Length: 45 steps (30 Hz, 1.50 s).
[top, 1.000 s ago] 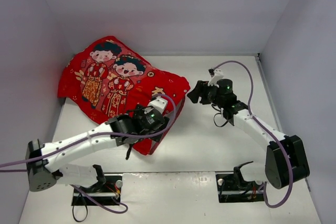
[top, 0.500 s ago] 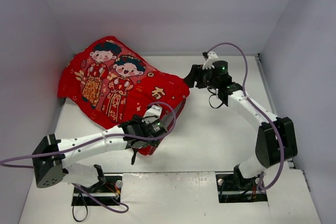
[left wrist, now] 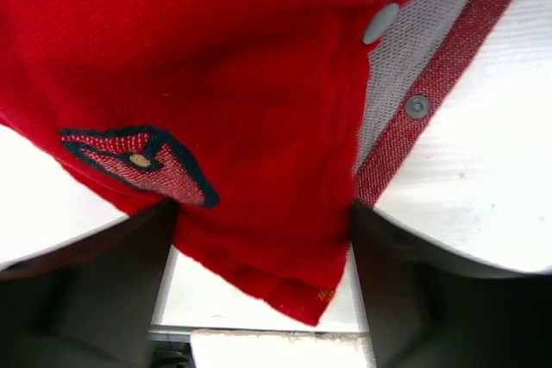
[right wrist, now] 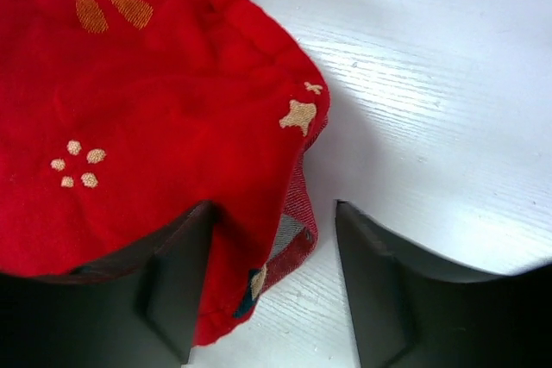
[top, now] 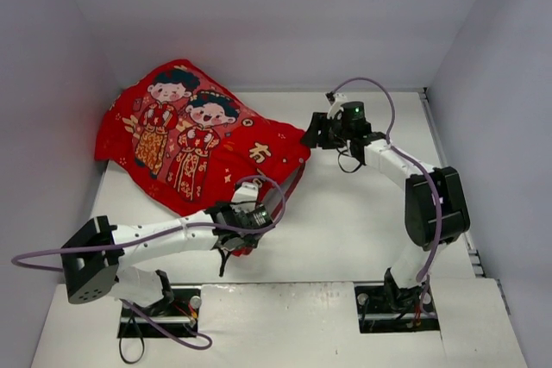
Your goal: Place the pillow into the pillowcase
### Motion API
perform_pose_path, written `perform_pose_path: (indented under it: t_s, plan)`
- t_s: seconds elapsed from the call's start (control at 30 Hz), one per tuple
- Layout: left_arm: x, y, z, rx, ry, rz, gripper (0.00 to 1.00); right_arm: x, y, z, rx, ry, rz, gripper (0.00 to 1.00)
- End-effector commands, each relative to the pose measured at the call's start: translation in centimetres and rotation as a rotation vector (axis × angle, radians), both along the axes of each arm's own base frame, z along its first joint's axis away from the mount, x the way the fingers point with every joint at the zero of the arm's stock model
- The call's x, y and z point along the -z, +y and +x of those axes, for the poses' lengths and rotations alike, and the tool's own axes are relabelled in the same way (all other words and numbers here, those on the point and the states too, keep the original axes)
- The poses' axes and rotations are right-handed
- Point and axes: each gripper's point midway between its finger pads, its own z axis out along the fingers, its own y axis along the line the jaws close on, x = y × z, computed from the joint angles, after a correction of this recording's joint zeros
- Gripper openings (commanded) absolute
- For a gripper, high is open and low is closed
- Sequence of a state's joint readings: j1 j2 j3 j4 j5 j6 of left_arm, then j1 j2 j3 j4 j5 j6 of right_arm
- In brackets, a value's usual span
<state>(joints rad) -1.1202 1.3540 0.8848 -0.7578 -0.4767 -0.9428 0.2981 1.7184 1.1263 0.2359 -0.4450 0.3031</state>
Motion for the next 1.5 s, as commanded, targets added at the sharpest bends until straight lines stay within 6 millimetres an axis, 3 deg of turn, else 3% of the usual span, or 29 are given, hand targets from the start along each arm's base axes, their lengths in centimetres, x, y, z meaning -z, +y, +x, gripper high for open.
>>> perform_pose_path:
  t_s: [0.0, 0.1, 0.13, 0.2, 0.3, 0.37, 0.4, 0.5, 0.6, 0.7, 0.77, 0.9, 0.93, 0.97, 1.03, 1.13, 1.23, 1.27, 1.47]
  plan:
    - [-0.1, -0.1, 0.4, -0.065, -0.036, -0.033, 0.65, -3.7, 1.5, 1.1, -0.057, -0.080, 0.081, 0.48]
    - [0.0, 0.2, 0.4, -0.072, -0.042, -0.029, 0.20, -3.8, 1.8, 1.0, -0.075, -0.077, 0.092, 0.27]
    - [-0.2, 0.2, 0.5, -0.068, -0.048, -0.032, 0.00, -3.9, 1.9, 0.9, -0.083, -0.078, 0.095, 0.12]
    - [-1.4, 0.0, 0.4, -0.050, -0.056, -0.071, 0.00, -4.9, 2.1, 1.2, -0.094, -0.095, 0.107, 0.00]
    - [-4.7, 0.1, 0.0, -0.031, -0.094, -0.168, 0.00, -7.9, 0.9, 2.2, -0.059, -0.169, 0.093, 0.00]
    - [-7.0, 0.8, -0.4, -0.045, -0.129, -0.251, 0.00, -9.3, -1.2, 2.9, -0.006, -0.203, 0.024, 0.00]
    - [-7.2, 1.4, -0.8, -0.059, -0.127, -0.265, 0.00, -10.3, -3.0, 3.9, 0.073, -0.236, -0.028, 0.00]
    - [-7.5, 2.5, -1.6, -0.083, -0.127, -0.330, 0.00, -11.5, -7.8, 4.6, 0.222, -0.258, -0.106, 0.00]
    - [-6.4, 2.7, -2.5, -0.097, -0.082, -0.356, 0.00, -11.0, -12.0, 4.9, 0.335, -0.242, -0.145, 0.00]
    - [-5.9, 2.1, -3.3, -0.063, -0.031, -0.362, 0.00, -10.1, -13.8, 4.8, 0.367, -0.209, -0.152, 0.04]
    - [-6.4, 1.6, -3.7, -0.014, -0.031, -0.364, 0.00, -10.4, -14.0, 4.7, 0.368, -0.215, -0.159, 0.06]
    - [-9.4, 0.1, -4.0, 0.151, -0.095, -0.369, 0.12, -11.2, -14.4, 4.4, 0.374, -0.224, -0.180, 0.07]
    - [-10.4, -0.3, -4.1, 0.183, -0.109, -0.380, 0.29, -11.4, -14.4, 4.3, 0.374, -0.228, -0.188, 0.08]
    - [-10.8, -0.7, -4.5, 0.220, -0.111, -0.377, 0.38, -11.5, -14.7, 4.2, 0.385, -0.229, -0.195, 0.09]
    - [-11.7, -1.1, -4.7, 0.259, -0.122, -0.385, 0.57, -12.1, -14.4, 3.7, 0.375, -0.236, -0.182, 0.15]
    - [-13.3, -1.1, -4.4, 0.248, -0.159, -0.425, 0.67, -13.4, -12.0, 3.0, 0.270, -0.256, -0.118, 0.28]
    - [-13.5, -0.4, -3.3, 0.210, -0.217, -0.380, 0.69, -13.9, -9.0, 1.6, 0.182, -0.273, -0.097, 0.32]
    - [-13.2, -0.5, -2.4, 0.185, -0.243, -0.336, 0.70, -13.3, -6.4, 0.3, 0.135, -0.257, -0.090, 0.33]
    - [-13.5, -1.6, 0.2, 0.144, -0.286, -0.222, 0.70, -10.9, -1.9, -2.4, 0.032, -0.196, -0.066, 0.38]
